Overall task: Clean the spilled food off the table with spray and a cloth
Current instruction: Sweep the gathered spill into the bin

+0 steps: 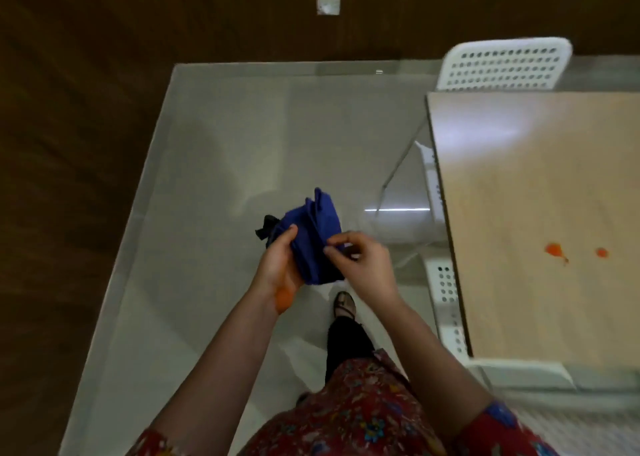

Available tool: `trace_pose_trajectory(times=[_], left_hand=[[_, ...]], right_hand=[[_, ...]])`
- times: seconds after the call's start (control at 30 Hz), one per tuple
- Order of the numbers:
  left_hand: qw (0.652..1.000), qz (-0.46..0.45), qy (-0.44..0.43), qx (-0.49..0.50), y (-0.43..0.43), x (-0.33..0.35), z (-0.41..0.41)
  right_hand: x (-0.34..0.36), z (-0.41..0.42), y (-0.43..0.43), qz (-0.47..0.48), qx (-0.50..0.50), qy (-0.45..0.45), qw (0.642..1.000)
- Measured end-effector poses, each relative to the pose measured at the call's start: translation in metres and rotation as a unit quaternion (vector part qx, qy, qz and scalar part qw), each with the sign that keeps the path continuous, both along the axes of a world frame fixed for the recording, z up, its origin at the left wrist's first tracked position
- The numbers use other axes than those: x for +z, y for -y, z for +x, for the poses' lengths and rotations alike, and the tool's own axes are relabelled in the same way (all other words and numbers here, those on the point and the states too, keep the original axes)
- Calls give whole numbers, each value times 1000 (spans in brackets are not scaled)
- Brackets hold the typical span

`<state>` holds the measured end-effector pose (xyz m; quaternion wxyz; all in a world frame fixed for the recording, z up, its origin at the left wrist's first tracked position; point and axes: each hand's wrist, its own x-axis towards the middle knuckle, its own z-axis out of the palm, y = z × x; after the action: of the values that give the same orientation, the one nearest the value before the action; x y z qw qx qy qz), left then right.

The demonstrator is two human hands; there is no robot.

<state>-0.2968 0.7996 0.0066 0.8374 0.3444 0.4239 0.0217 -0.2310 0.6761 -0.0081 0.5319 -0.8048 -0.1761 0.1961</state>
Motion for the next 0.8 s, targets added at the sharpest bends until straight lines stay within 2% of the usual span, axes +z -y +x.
trace_pose_trajectory(times=[0.1, 0.17, 0.27, 0.33, 0.4, 0.47, 0.57, 0.7, 0.8], left_hand=[[998, 36, 30, -45, 27, 34, -25], [994, 59, 49, -82, 48, 58, -36], [987, 67, 65, -127, 79, 79, -41], [983, 74, 63, -159, 106, 86, -39], [976, 86, 56, -191, 133, 88, -33], [966, 95, 60, -234, 166, 91, -23], [946, 130, 60, -290, 217, 94, -6], [920, 129, 80, -361, 322, 90, 26], [919, 129, 63, -366, 408, 79, 53]], right_hand=[[29, -27, 46, 139, -151, -142, 968], [46, -38, 90, 237, -242, -242, 909], [63, -51, 147, 365, -265, -403, 796], [70, -62, 178, 376, -258, -459, 762], [77, -71, 205, 369, -256, -490, 747], [83, -72, 241, 375, -270, -481, 745], [91, -65, 299, 375, -280, -440, 766], [96, -49, 405, 380, -315, -407, 768], [98, -32, 481, 347, -347, -362, 793]])
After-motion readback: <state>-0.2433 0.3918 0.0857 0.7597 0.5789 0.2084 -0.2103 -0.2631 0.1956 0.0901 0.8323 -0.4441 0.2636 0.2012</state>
